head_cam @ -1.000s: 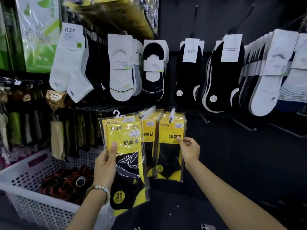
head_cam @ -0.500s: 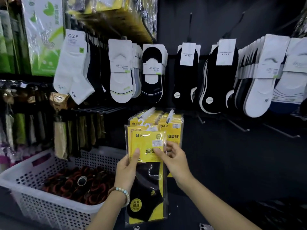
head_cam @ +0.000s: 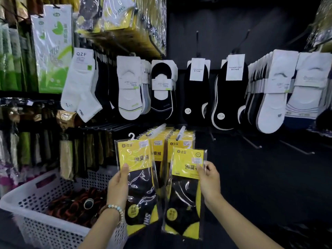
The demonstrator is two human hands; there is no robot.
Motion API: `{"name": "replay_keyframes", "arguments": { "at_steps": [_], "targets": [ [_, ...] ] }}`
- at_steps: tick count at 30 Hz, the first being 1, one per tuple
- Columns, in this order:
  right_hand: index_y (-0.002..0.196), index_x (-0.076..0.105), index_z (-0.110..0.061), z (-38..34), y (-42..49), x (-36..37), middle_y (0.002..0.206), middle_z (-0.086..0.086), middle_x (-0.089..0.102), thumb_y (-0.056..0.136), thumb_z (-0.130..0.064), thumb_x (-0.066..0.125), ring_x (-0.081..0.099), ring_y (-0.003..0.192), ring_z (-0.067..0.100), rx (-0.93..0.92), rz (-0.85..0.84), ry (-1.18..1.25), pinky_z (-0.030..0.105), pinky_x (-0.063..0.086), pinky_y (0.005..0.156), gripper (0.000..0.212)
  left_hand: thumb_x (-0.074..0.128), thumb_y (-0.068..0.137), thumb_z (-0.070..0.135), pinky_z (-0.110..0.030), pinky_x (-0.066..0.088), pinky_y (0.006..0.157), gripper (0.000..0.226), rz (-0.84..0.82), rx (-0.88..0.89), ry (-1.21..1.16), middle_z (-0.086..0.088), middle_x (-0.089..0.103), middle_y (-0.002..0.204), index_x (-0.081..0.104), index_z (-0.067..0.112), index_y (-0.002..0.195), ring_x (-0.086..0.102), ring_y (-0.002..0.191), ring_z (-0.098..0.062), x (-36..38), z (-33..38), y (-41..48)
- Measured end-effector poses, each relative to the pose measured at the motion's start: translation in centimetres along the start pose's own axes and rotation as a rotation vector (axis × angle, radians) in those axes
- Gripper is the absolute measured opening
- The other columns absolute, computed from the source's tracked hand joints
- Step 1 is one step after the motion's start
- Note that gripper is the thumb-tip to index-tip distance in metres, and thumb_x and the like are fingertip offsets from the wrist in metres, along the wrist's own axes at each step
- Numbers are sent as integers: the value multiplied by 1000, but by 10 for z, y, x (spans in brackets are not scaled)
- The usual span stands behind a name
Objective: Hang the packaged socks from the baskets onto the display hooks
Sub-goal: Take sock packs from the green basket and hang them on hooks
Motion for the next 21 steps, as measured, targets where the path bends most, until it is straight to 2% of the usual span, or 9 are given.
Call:
{"name": "replay_keyframes", "arguments": {
  "at_steps": [2,5,7,9,11,13,15,18,21],
  "targets": [
    [96,57,-15,-9,10,-3,78,9,69,97,-17,53,57,65,28,-68,3,-61,21,44,58,5,43,91,50,-21,29,61,30,-5,18,27,16,35,67,39,31,68,31,60,2,-3,0,6],
    [94,55,-28,-21,22,8,82,-4,71,97,-18,52,65,72,11,-163,-50,-124,23,52,62,11,44,90,50,-18,25,56,30,-11,45,40,16,30,67,35,33,67,28,59,1,-3,0,11],
    [96,56,-25,-21,30,19,87,-8,70,97,-17,52,67,76,2,-185,-82,-167,16,52,61,9,45,89,50,-18,32,63,27,-14,71,24,16,37,71,42,31,70,35,63,1,-1,1,12],
    [99,57,-19,-12,42,28,87,-2,70,97,-16,51,67,77,7,-141,-84,-192,14,48,60,6,46,90,49,-20,36,77,21,-17,81,9,16,48,85,54,30,92,46,80,-1,3,-1,14],
    [104,58,-12,0,53,32,90,12,68,97,-19,52,64,78,17,-61,-66,-213,25,51,65,11,45,91,48,-20,37,75,27,-22,74,6,19,50,85,56,28,105,46,80,1,6,-4,14],
    [105,61,-11,13,60,31,97,8,69,94,-21,58,65,89,20,13,-25,-210,34,54,78,15,46,91,47,-23,36,82,36,-33,53,-2,19,51,90,59,21,113,46,84,0,10,-10,15],
    [96,64,-13,22,61,24,94,3,68,90,-21,65,65,93,19,59,34,-215,31,53,78,10,46,91,47,-25,31,89,40,-61,35,-19,19,51,97,58,19,117,47,93,0,15,-12,14],
    [89,64,-16,39,53,7,92,1,66,89,-16,65,64,92,19,123,118,-245,29,51,74,1,47,88,49,-21,35,86,25,-115,1,-22,16,50,93,58,28,97,46,88,0,22,-15,14],
    [94,61,-17,41,39,-1,94,-3,64,90,-24,64,62,92,15,79,129,-203,23,48,69,8,46,89,48,-13,30,58,28,-165,9,16,17,39,63,41,32,66,39,57,4,31,-11,8]
  ]
}}
Point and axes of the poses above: each hand's wrist, its own y-axis towards the middle knuckle, its own x-axis out of the palm, z = x × y, the point moved 7 cm from there along y, towards the middle knuckle
